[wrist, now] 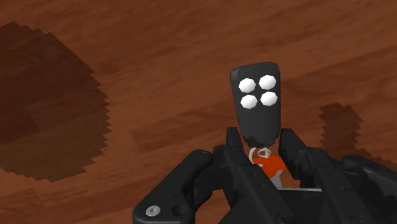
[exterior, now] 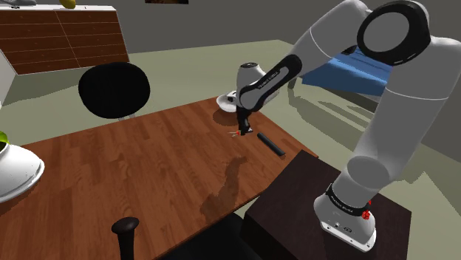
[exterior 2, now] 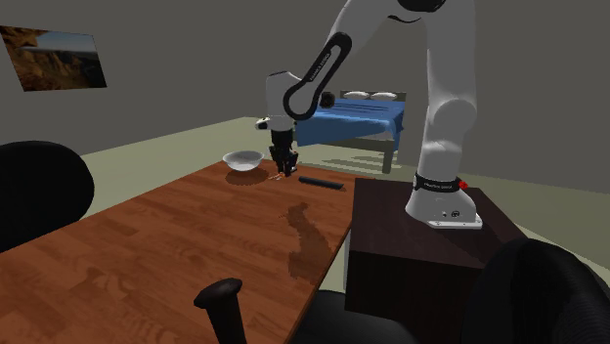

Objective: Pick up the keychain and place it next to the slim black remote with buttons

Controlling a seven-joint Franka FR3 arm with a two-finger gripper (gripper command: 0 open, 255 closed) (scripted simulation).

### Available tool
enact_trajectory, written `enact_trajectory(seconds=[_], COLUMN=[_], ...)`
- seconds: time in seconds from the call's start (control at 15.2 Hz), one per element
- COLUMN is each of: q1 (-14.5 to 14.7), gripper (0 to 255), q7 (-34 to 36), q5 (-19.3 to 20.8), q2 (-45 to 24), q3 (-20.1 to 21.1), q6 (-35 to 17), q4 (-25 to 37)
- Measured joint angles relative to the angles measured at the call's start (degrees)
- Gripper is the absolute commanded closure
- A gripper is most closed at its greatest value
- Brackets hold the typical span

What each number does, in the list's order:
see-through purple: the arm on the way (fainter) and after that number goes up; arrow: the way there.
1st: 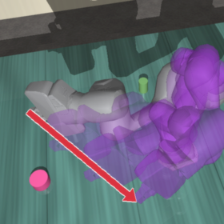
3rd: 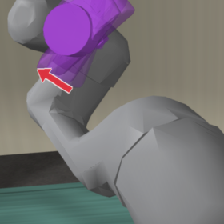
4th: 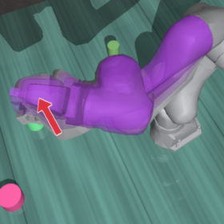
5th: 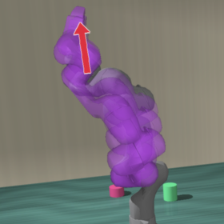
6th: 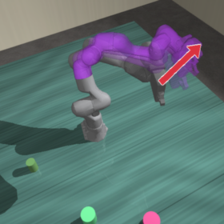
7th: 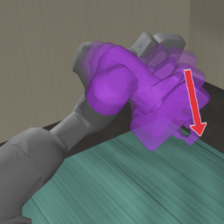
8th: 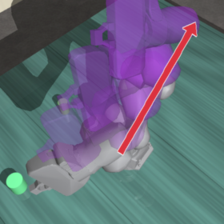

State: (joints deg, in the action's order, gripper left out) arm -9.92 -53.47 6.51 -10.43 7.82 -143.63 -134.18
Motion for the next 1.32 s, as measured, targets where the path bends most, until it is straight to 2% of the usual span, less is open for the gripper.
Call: enact_trajectory(seconds=[0.59,0.73,1.32], q1=[-8.2,-9.9,-10.5], gripper=[255,255,255], q7=[-13.8,-16.7,-17.3], q5=[-1.1,-1.5,-0.8], q2=[-2.0,-3.3,-8.7], q3=[-4.7,-5.6,-6.3], q6=[0.0,1.0,-4.5], q4=[2.6,5.1,5.1])
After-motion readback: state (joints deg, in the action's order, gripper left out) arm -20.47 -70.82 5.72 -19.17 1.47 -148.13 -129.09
